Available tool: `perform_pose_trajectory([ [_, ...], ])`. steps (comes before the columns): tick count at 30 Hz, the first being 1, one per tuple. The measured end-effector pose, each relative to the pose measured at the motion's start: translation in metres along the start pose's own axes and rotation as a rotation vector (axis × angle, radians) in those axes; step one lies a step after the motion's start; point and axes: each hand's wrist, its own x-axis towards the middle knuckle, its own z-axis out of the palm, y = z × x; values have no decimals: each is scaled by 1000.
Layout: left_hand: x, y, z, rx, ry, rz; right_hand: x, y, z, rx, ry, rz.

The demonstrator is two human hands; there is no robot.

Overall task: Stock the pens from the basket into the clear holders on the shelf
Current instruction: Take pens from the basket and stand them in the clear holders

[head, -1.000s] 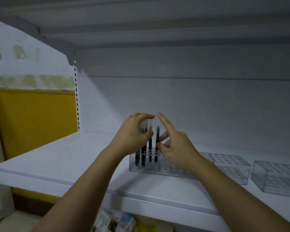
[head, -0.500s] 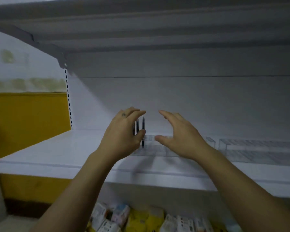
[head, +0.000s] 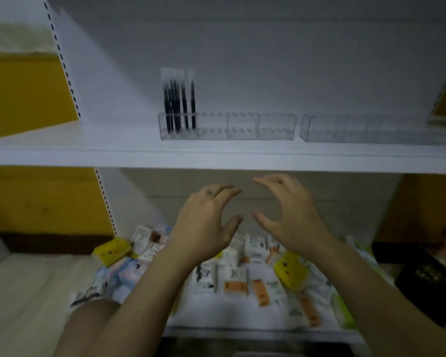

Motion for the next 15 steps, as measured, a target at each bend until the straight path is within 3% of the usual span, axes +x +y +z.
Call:
perform_pose_trajectory([
  [10,-83,8,144,-140,-467,-196,-127,71,98,-83,-544,367],
  [15,-130,8,205,-227,-633,-318,-191,95,145,31,-745,575],
])
